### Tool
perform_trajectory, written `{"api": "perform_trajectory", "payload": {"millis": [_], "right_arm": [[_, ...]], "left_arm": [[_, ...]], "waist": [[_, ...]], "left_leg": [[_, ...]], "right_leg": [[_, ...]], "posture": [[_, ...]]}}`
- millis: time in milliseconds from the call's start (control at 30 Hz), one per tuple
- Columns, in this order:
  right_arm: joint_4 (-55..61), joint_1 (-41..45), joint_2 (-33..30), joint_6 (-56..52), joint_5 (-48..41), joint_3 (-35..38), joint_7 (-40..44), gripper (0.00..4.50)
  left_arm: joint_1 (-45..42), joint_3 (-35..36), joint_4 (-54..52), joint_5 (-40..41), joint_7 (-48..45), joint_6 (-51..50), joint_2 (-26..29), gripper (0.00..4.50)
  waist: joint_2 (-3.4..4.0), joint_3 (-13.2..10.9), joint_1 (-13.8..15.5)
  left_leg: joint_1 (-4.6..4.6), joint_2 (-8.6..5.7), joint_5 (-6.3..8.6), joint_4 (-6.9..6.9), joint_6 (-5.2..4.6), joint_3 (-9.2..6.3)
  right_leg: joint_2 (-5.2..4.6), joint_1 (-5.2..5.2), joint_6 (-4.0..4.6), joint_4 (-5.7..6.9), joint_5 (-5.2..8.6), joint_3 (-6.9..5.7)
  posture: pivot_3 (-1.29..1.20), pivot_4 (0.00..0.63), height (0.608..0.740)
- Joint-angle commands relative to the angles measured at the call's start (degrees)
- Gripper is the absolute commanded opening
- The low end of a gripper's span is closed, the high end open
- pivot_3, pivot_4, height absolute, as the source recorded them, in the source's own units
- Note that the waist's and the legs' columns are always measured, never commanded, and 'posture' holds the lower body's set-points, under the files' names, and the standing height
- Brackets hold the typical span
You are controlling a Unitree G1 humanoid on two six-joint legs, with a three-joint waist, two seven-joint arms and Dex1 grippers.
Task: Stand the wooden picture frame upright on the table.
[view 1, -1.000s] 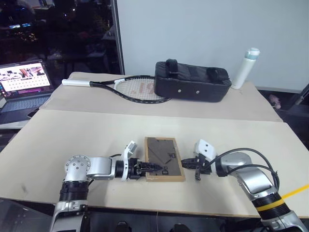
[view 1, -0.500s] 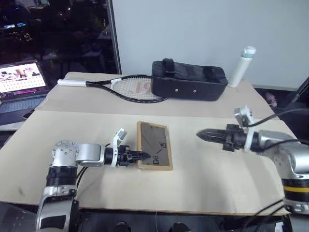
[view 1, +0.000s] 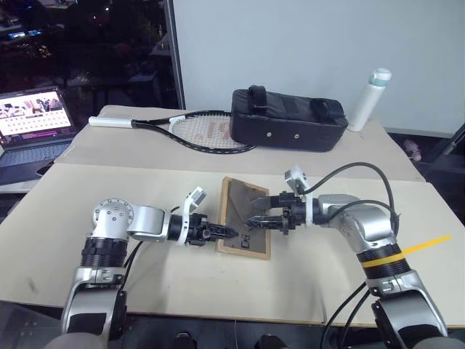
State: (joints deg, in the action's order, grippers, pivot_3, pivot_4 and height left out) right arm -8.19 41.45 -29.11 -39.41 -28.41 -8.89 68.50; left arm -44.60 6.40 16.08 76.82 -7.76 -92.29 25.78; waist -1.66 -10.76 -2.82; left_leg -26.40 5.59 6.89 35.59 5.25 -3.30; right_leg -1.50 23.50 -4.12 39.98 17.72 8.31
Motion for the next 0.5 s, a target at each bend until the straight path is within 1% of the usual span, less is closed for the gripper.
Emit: {"api": "perform_trajectory", "payload": {"millis": [33, 100, 167, 233, 300, 400, 433, 500], "right_arm": [[6.4, -0.8, -0.1, -1.3, -4.9, 1.3, 4.0, 4.46], [9.0, -1.6, -0.7, -2.4, -6.4, 2.0, 4.6, 4.46], [10.5, -2.9, -2.1, -1.2, -5.5, 2.0, 4.7, 4.46], [9.7, -3.9, -2.6, 1.0, -3.2, 2.2, 3.3, 4.46], [7.7, -4.5, -3.4, 3.6, -0.2, 2.2, 1.7, 4.46], [4.2, -5.3, -8.5, 12.0, 7.3, 1.2, 1.8, 4.46], [3.6, -5.2, -9.9, 13.9, 8.7, 1.2, 2.1, 4.46], [3.1, -4.4, -12.0, 14.4, 8.1, 2.9, 2.6, 4.46]], "left_arm": [[-2.7, 3.3, 2.8, 0.8, -0.3, -0.2, -1.3, 1.15], [-3.3, 5.1, 6.3, 1.6, 0.3, -0.2, -2.0, 1.15], [-4.7, 4.9, 12.3, 5.8, -1.0, -0.2, -1.1, 1.15], [-6.0, 0.7, 16.6, 10.9, -3.0, -0.2, 1.3, 1.15], [-7.0, -2.7, 18.1, 14.2, -4.8, -0.2, 3.3, 1.15], [-7.9, -6.3, 18.4, 17.1, -8.4, -0.2, 6.7, 1.15], [-8.0, -7.4, 18.4, 17.7, -9.5, -0.2, 7.7, 1.15], [-8.6, -9.2, 19.4, 18.7, -11.8, -0.2, 9.5, 1.15]], "waist": [[0.00, 0.0, 0.2], [0.00, 0.0, 0.2], [0.01, 0.0, 0.3], [0.00, 0.0, 0.2], [0.00, 0.0, 0.1], [0.08, -0.1, -0.1], [0.09, -0.1, 0.0], [0.07, -0.1, 0.2]], "left_leg": [[0.00, 0.00, 0.00, 0.00, 0.00, 0.00], [0.00, 0.00, 0.00, 0.01, 0.00, 0.00], [0.00, 0.00, 0.00, 0.01, 0.00, 0.00], [0.00, 0.00, 0.00, 0.02, 0.00, -0.01], [0.00, 0.00, 0.00, 0.01, 0.00, -0.02], [-0.01, 0.00, 0.00, -0.02, 0.00, 0.01], [-0.04, 0.00, 0.00, -0.02, 0.01, 0.01], [-0.06, 0.00, -0.01, -0.04, 0.02, 0.02]], "right_leg": [[0.00, 0.00, 0.00, 0.00, 0.00, 0.00], [0.00, 0.00, 0.00, 0.00, 0.00, 0.00], [-0.01, 0.00, 0.00, 0.00, 0.00, 0.00], [-0.01, 0.01, -0.01, 0.00, 0.01, -0.02], [0.00, 0.02, -0.01, 0.00, 0.01, -0.02], [-0.01, 0.09, -0.01, 0.01, 0.01, -0.01], [-0.01, 0.12, -0.01, 0.01, 0.01, 0.00], [-0.01, 0.17, 0.00, 0.00, 0.01, -0.01]], "posture": [[0.00, 0.150, 0.676], [0.00, 0.150, 0.676], [0.00, 0.150, 0.676], [0.00, 0.150, 0.676], [0.00, 0.150, 0.676], [0.00, 0.150, 0.676], [0.00, 0.150, 0.676], [0.00, 0.150, 0.676]]}}
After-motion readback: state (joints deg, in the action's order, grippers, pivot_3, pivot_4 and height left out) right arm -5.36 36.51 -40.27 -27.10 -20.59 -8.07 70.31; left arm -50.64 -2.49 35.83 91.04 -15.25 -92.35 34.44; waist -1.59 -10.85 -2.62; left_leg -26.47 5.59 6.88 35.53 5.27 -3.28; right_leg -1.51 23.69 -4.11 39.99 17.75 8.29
